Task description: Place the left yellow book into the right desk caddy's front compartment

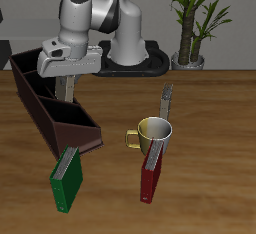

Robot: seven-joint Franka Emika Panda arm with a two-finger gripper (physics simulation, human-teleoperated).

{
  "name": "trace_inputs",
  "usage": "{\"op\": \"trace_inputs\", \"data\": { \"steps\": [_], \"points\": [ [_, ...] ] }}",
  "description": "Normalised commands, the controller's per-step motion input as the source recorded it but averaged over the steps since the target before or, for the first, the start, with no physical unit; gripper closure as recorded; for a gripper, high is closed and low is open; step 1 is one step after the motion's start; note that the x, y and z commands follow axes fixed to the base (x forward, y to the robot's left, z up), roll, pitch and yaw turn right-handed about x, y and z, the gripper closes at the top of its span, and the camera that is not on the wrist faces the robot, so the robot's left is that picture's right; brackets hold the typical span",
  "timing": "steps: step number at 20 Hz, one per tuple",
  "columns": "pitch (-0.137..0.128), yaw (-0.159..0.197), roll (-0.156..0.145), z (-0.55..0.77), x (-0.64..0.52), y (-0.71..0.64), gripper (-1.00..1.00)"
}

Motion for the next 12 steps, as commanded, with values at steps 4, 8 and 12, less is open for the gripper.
{"op": "trace_inputs", "data": {
  "steps": [4, 8, 12],
  "points": [
    [0.015, -0.015, -0.002, -0.15, 0.06, 0.01, 1.0],
    [0.035, 0.002, -0.008, -0.19, 0.06, -0.03, 1.0],
    [0.066, -0.046, -0.072, -0.18, 0.07, -0.08, -1.0]
  ]
}}
